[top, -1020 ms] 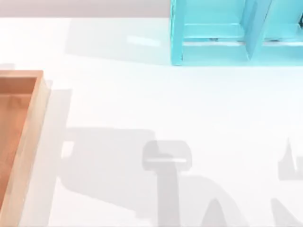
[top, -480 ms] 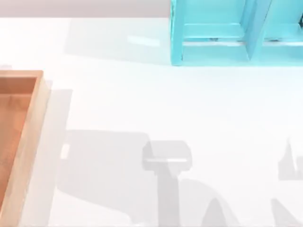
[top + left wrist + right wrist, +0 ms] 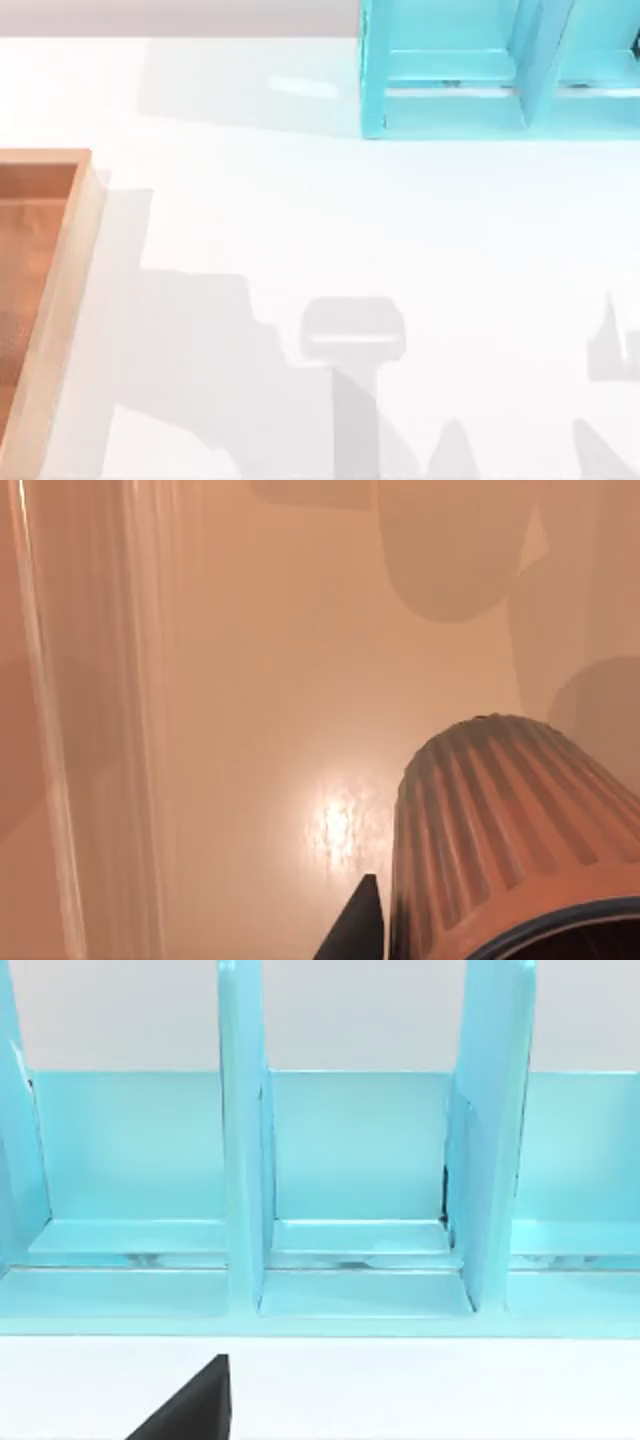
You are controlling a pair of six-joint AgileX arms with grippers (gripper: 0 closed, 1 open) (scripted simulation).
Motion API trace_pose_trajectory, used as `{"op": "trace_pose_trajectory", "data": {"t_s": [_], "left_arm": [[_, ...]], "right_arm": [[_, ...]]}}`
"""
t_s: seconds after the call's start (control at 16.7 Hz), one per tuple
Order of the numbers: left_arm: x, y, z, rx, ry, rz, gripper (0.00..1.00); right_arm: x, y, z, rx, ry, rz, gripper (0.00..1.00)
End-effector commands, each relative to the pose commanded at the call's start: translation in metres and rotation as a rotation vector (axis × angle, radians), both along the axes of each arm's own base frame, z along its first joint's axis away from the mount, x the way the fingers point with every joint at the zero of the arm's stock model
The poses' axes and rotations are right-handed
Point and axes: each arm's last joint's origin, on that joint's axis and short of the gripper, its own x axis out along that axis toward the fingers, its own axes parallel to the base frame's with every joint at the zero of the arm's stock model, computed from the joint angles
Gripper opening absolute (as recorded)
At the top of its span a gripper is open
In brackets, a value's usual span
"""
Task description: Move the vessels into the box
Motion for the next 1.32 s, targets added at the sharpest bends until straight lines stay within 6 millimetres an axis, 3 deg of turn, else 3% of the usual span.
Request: {"op": "trace_pose_trajectory", "data": {"t_s": [0.3, 1.08, 1.32], "left_arm": [[0.0, 0.0003, -0.0081, -0.003, 0.007, -0.002, 0.0], [0.0, 0.0003, -0.0081, -0.003, 0.007, -0.002, 0.98], [0.0, 0.0003, -0.0081, -0.003, 0.007, -0.002, 1.0]], "right_arm": [[0.0, 0.0, 0.0, 0.0, 0.0, 0.0, 1.0], [0.0, 0.0, 0.0, 0.0, 0.0, 0.0, 1.0], [0.0, 0.0, 0.0, 0.0, 0.0, 0.0, 1.0]]}}
